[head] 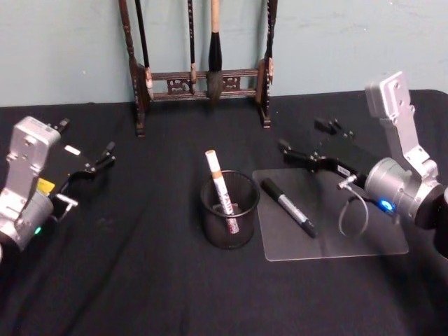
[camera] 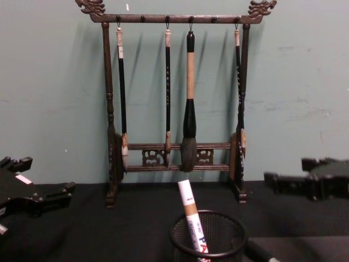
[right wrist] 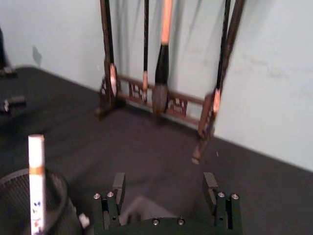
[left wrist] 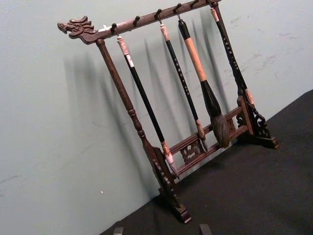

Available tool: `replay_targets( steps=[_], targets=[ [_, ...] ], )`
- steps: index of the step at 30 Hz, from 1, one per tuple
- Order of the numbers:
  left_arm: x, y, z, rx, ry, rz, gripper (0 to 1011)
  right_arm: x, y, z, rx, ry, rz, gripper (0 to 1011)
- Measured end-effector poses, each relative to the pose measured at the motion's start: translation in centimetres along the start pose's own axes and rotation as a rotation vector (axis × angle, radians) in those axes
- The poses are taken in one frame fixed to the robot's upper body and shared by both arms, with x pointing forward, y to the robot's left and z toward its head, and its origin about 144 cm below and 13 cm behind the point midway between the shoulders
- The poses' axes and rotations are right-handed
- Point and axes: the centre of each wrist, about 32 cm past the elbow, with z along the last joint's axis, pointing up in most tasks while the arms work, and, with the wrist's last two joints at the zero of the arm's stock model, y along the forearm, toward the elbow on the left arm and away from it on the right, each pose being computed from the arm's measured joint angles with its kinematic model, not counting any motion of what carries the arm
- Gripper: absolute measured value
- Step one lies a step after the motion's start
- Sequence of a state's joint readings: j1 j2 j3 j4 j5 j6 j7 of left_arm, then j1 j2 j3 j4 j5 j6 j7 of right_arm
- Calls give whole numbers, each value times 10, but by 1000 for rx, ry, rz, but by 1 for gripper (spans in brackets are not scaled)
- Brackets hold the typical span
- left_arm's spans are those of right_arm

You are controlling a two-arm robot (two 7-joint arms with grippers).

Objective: Pick up the water-based marker from the table and place it into the pen holder.

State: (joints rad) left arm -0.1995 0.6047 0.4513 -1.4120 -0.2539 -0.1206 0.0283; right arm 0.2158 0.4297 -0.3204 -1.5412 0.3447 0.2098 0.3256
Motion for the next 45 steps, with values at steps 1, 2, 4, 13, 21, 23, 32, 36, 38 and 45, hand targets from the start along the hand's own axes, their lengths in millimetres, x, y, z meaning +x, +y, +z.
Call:
replay_targets(
  steps=[1, 2, 4, 13, 21, 23, 32, 36, 38, 45],
  targets=[
    [0, 0, 0, 0, 0, 0, 1001, 1, -2, -1, -27, -5, 0, 1003],
    [0, 0, 0, 0, 0, 0, 1001, 2, -2, -1, -39, -6, 2, 1003],
    [0, 0, 0, 0, 0, 0, 1001, 2, -3, -2, -71, -11, 9, 1003],
    [0, 0, 0, 0, 0, 0, 1001, 3, -2, -7, -180, -26, 46, 1003],
    [0, 0, 0, 0, 0, 0, 1001, 2, 5, -12, -257, -33, 75, 1003],
    [0, 0, 0, 0, 0, 0, 1001, 2, 8, -14, -272, -33, 81, 1003],
    [0, 0, 0, 0, 0, 0, 1001, 0, 19, -18, -303, -55, 105, 1003],
    [0, 0, 0, 0, 0, 0, 1001, 0, 25, -21, -314, -62, 116, 1003],
    [0, 0, 0, 0, 0, 0, 1001, 0, 27, -22, -317, -61, 119, 1003],
    [0, 0, 0, 0, 0, 0, 1001, 0, 32, -25, -325, -59, 134, 1003]
  ],
)
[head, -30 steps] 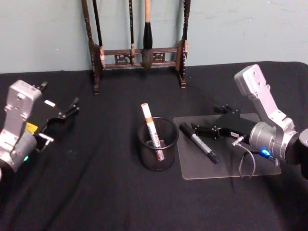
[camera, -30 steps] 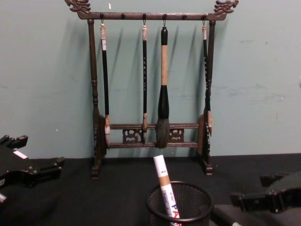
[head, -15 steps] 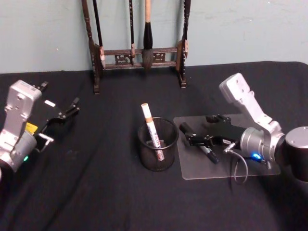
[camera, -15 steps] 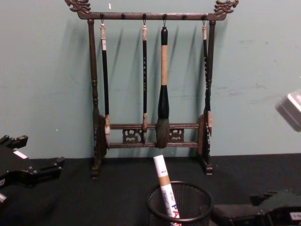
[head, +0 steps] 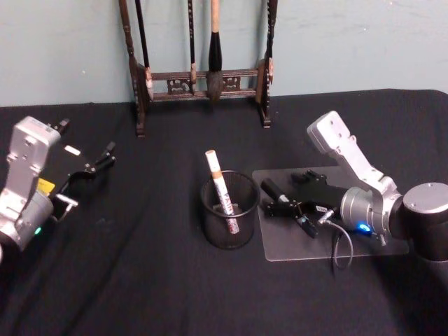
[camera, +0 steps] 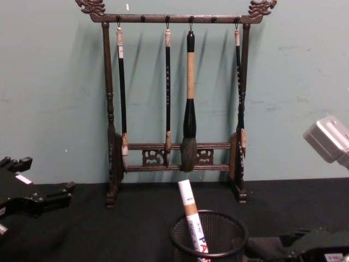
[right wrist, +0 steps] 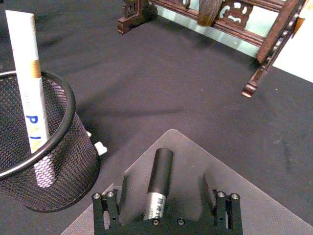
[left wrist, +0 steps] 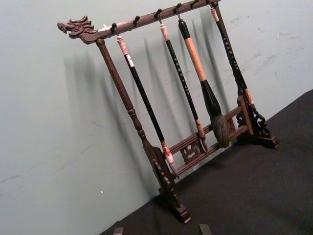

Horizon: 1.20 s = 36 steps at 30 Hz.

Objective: Pick up the water-based marker from the table and place it into the pen holder.

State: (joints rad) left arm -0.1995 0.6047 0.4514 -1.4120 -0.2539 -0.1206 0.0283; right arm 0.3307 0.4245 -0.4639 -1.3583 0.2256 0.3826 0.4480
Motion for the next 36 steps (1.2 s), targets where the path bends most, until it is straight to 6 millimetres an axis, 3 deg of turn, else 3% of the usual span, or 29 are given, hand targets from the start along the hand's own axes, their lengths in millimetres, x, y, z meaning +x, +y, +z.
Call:
replay_targets(
  steps=[36],
  targets=[
    [0, 0, 0, 0, 0, 0, 1001, -2, 2, -5, -18, -4, 17, 1003]
  ],
)
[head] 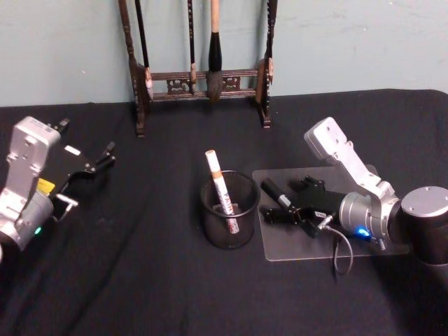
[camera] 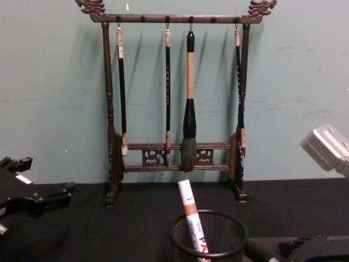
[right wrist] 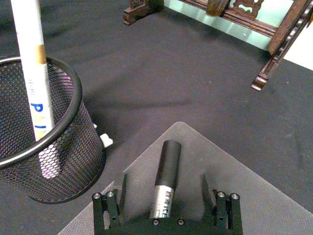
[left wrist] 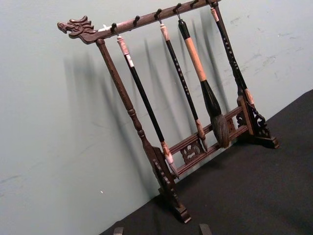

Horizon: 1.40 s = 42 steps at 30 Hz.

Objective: Pick up the water-based marker from the table and place it into the pen holder.

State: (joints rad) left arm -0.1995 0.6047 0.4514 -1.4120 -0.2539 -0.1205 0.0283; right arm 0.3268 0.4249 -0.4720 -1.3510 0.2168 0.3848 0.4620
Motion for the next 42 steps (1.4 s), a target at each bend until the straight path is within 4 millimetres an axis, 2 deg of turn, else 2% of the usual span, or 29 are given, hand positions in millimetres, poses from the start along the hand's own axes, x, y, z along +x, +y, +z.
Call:
replay_targets(
  steps=[8, 15, 21, 22, 25, 26, 29, 32, 33, 35, 42],
  targets=[
    [0, 0, 0, 0, 0, 0, 1001, 0, 0, 0, 1, 0, 0, 1004],
    [0, 0, 0, 0, 0, 0, 1001, 0, 0, 1, 2, 1, -1, 860],
    [0, 0, 0, 0, 0, 0, 1001, 0, 0, 1, 2, 2, -1, 677],
    [0, 0, 0, 0, 0, 0, 1001, 0, 0, 1, 2, 2, -1, 620],
    [0, 0, 0, 0, 0, 0, 1001, 0, 0, 1, 2, 2, -1, 531],
    [0, 0, 0, 0, 0, 0, 1001, 0, 0, 1, 2, 2, -1, 531],
    [0, 0, 0, 0, 0, 0, 1001, 0, 0, 1, 3, 2, -1, 385],
    [0, 0, 0, 0, 0, 0, 1001, 0, 0, 1, 3, 3, -1, 329],
    [0, 0, 0, 0, 0, 0, 1001, 0, 0, 1, 3, 3, -1, 268],
    [0, 0, 0, 0, 0, 0, 1001, 0, 0, 1, 3, 3, -1, 236],
    [0, 0, 0, 0, 0, 0, 1001, 0, 0, 1, 3, 3, 0, 236]
  ],
)
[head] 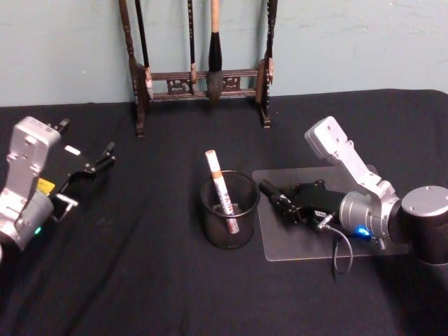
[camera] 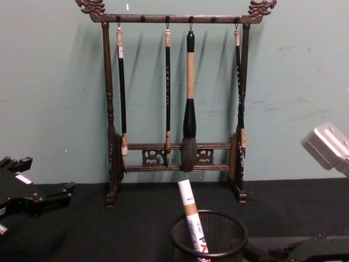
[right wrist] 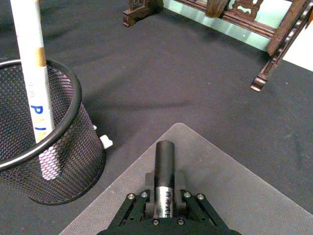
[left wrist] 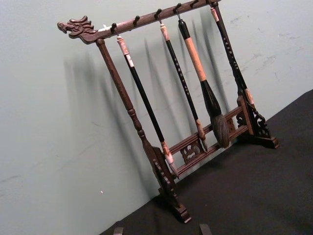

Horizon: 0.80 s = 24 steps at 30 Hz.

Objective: Pick up the water-based marker from the table and place it into the pen holder.

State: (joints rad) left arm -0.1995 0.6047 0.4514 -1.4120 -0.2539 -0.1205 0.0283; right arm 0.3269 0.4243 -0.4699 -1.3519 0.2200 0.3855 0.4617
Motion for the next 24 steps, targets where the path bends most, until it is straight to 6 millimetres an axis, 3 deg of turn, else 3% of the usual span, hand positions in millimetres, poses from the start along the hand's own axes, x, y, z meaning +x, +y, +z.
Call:
replay_targets(
  steps=[8, 24],
  targets=[
    [0, 0, 0, 0, 0, 0, 1001, 1, -5, 2, 52, 10, -2, 236],
    [0, 0, 0, 0, 0, 0, 1001, -15, -20, 9, 427, -16, -46, 236]
  ],
)
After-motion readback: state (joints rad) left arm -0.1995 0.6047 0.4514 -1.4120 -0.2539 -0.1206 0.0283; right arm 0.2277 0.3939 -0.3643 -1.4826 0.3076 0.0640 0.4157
